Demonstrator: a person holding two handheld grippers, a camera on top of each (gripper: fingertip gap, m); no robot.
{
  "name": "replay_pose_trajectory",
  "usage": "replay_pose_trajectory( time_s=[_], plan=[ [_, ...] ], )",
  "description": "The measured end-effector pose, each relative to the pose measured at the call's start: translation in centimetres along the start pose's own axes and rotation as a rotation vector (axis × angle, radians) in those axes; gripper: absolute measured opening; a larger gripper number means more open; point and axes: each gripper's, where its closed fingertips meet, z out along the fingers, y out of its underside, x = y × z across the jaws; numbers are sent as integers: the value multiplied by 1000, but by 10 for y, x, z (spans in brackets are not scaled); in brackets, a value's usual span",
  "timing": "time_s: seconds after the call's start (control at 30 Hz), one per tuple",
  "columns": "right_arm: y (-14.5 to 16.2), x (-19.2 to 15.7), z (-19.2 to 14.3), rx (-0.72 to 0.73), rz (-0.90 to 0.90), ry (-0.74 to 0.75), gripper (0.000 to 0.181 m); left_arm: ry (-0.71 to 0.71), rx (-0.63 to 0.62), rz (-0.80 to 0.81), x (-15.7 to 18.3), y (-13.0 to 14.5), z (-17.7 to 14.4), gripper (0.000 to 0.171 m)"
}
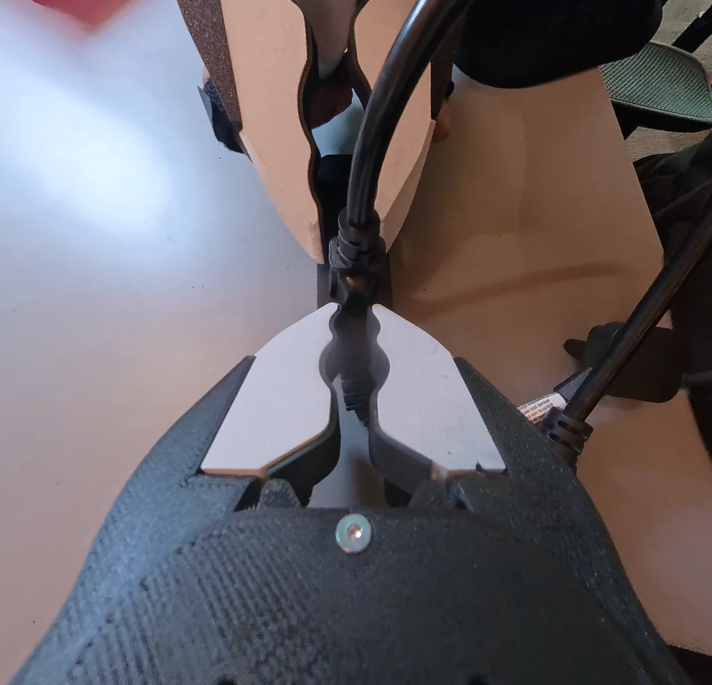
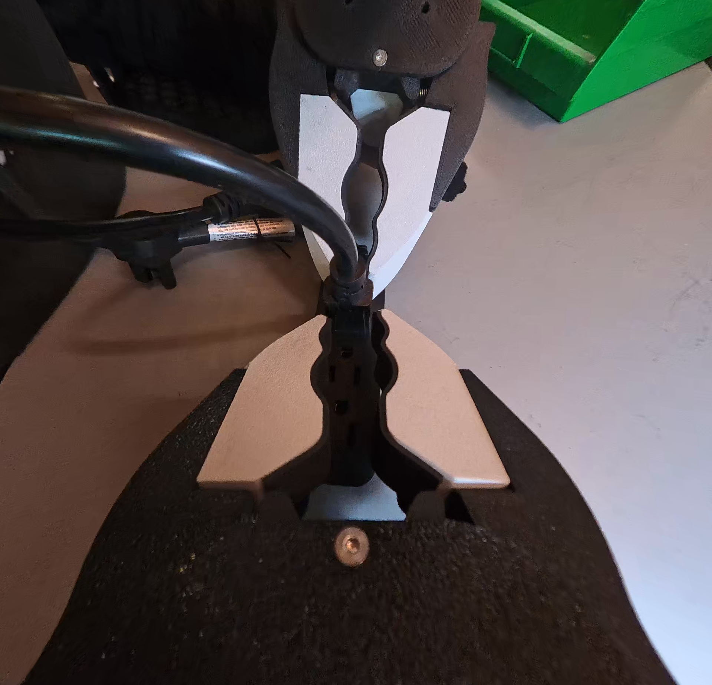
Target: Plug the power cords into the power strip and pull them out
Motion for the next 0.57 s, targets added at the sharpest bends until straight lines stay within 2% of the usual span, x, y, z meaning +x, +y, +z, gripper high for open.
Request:
replay_pose_trajectory(
  time_s=[0.13,0.23,0.57],
  plan=[
    [0,-4,1,17,14,-29,28,17,24,-9,2,-1,1,12],
    [0,-3,5,21,-4,-9,26,35,29,-19,5,-3,2,22],
    [-5,5,3,75,-38,90,25,-26,79,-63,-7,-7,6,17]
  ],
)
